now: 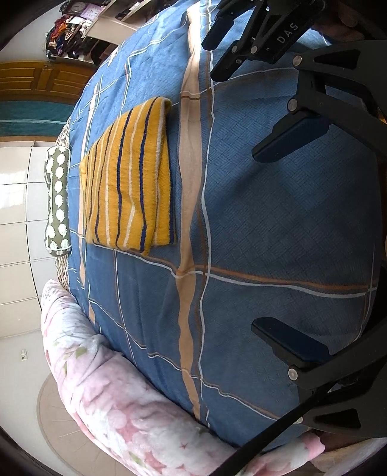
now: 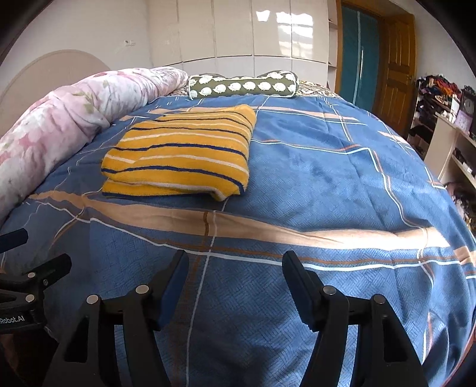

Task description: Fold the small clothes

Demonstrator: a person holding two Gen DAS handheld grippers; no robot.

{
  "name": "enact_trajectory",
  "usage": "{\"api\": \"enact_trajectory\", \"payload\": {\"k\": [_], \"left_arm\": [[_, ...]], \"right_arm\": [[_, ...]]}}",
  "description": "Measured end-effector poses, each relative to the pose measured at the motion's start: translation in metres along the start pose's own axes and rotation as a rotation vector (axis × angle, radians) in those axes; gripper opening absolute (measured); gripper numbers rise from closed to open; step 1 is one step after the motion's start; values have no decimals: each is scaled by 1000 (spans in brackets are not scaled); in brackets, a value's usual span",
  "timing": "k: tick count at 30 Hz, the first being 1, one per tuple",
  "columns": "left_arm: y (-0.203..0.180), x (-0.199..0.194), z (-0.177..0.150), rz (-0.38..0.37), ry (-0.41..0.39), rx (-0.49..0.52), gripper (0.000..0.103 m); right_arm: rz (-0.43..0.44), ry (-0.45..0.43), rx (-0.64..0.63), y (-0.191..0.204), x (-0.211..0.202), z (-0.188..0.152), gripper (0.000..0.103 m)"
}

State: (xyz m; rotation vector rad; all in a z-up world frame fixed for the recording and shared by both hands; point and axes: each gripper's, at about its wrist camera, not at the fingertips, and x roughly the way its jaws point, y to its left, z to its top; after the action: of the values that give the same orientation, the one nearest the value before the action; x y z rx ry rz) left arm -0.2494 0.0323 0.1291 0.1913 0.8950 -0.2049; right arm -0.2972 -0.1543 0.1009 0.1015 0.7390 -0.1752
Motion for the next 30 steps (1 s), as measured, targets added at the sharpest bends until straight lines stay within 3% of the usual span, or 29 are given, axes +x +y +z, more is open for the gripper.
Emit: {"api": "enact_trajectory", "payload": {"k": [7,13,18,23,30], "left_arm": [[-1,1,0,11,-7,4,103],[-6,-3,0,75,-45,38,103],[-10,1,-2,105,-15,70,103],[-12,15,-7,126,91,92,103],[-8,30,-14,-14,264,56,103]], "right_arm": [[-7,-9,5,-1,0,1,71],[-12,-4,7,-1,2,1,72],[-18,5,10,-2,4,1,72],[-25,16,23,-6,7,1,72],[-32,23,46,-11,8,1,73]]}}
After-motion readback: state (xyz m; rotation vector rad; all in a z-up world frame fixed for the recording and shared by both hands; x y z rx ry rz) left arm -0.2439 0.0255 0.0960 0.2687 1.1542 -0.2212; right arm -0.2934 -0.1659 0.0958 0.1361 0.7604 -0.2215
